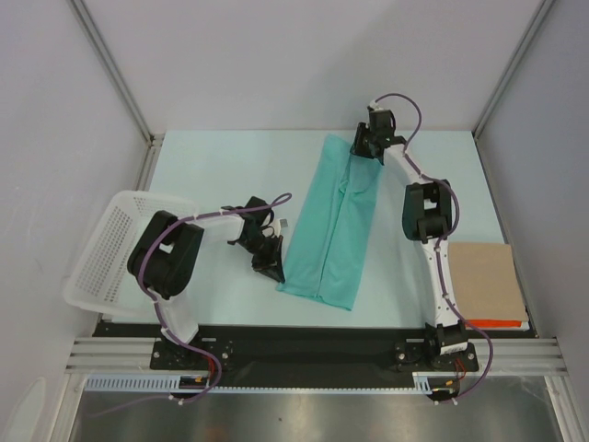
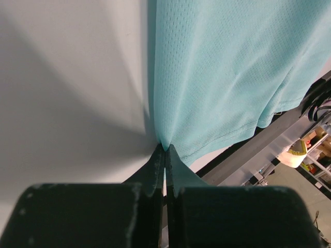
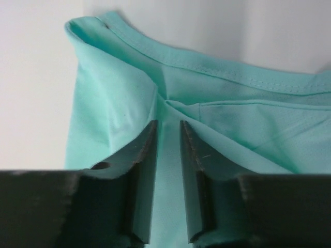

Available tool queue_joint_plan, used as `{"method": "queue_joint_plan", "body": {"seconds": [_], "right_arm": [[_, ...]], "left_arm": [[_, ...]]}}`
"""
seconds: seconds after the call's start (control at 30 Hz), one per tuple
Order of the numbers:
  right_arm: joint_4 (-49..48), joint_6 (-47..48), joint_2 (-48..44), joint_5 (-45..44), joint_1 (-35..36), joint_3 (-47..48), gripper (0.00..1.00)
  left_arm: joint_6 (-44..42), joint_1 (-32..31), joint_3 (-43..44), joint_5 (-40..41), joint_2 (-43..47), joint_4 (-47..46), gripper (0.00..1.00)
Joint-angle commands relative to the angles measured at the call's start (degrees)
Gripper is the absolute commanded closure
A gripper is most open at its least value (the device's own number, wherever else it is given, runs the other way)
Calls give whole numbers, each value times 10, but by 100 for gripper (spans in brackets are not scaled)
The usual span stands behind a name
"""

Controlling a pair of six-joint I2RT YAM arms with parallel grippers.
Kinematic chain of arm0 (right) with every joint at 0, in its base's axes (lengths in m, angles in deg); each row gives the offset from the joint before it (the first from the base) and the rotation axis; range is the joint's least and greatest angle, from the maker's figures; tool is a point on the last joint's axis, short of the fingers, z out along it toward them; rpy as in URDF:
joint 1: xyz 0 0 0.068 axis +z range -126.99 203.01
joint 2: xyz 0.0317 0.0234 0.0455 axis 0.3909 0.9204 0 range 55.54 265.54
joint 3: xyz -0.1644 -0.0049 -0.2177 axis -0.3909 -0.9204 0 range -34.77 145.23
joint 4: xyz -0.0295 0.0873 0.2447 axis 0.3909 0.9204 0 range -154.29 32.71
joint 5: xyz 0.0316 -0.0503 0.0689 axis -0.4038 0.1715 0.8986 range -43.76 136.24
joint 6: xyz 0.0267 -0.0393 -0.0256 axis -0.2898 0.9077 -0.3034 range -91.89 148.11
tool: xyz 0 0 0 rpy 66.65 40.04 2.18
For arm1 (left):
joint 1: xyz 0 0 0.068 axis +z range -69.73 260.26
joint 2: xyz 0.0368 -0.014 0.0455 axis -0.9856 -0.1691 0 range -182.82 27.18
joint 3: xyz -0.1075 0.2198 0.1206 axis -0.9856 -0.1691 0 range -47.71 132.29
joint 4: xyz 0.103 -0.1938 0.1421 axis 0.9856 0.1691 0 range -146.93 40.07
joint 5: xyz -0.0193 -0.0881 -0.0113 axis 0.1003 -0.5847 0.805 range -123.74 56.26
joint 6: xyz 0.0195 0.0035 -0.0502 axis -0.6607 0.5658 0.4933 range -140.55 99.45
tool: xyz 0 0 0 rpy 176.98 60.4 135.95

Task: Fold and stack the t-shirts
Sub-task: Fold the tshirt

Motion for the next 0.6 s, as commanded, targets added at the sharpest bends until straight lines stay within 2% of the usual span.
{"method": "queue_joint_plan", "body": {"seconds": [0.0,0.07,0.2,0.33,0.57], "right_arm": [[8,7,-53,10,4,12,63],[18,1,-55,14,5,23,59],[64,-18,-83,12,16,19,58],[73,-21,-128,16,35,-40,59],[35,-100,-175,66,66,-171,86]], "left_arm": [[-13,2,16,1,-10,4,99],[-14,2,15,2,-7,6,100],[-17,2,16,1,-6,8,100],[-22,2,23,-1,-8,9,100],[-37,2,47,-1,-18,23,100]]}}
